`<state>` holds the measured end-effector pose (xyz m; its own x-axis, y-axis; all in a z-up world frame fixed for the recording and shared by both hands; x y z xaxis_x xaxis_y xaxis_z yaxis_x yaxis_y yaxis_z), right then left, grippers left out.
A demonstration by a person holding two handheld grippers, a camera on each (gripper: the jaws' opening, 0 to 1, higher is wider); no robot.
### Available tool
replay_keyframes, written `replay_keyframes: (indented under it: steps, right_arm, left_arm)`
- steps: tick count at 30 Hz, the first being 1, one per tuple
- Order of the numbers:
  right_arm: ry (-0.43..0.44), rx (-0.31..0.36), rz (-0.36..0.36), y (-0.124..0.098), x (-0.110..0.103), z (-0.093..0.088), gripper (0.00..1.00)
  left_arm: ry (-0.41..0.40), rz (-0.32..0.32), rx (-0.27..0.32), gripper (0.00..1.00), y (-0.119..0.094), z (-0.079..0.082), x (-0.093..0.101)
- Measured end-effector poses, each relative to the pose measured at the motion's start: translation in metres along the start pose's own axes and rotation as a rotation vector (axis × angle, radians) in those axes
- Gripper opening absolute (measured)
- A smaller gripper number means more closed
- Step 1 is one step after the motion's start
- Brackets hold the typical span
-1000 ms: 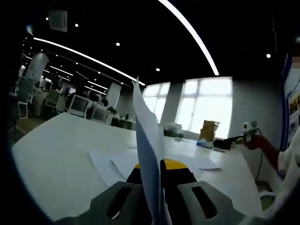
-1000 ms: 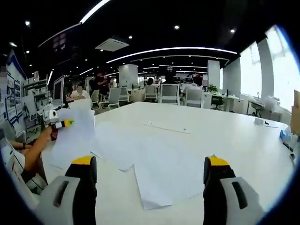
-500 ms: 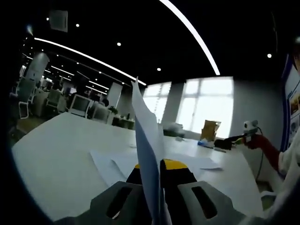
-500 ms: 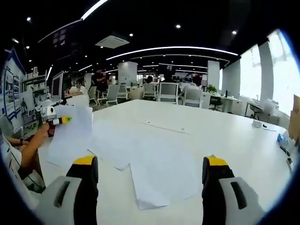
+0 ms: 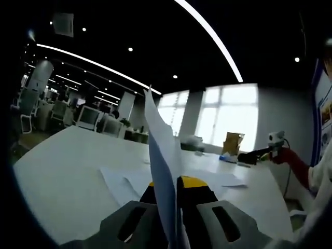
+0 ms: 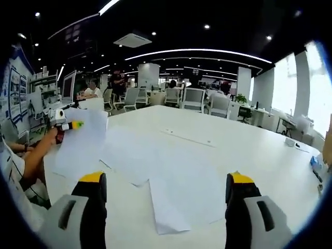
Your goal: Organize the stack of printing papers by aligning and flattening the scattered papers on the table
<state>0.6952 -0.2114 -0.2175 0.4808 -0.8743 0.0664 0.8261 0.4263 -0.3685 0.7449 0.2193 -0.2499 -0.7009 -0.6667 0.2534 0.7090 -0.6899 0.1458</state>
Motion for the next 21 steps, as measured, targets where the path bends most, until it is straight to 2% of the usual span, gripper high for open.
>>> replay_keyframes:
  steps: [10,21]
  right_arm:
    - [0.012,-0.046,0.005,0.010,0.001,0.001,0.90]
    - [-0.050,-0.079,-0.009,0.024,0.001,0.006,0.90]
  left_arm:
    - [-0.001,0.003,-0.001,0.06,0.000,-0.001,0.001]
    - [-0.002,0.007,-0.001,0.06,-0.001,-0.001,0.000]
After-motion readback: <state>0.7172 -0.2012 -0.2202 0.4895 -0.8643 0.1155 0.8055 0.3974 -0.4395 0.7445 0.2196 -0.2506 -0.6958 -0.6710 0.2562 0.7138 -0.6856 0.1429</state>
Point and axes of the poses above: the point that each gripper's makers call its tool centre point, and the gripper's own axes: y roughly forward along the fingers, x roughly to its right, z roughly out of its top, the point moved 2 cm from there along -y, roughly backward along the fingers, and after that the axes turned 3 degrees about -z, right-handed, at the moved point
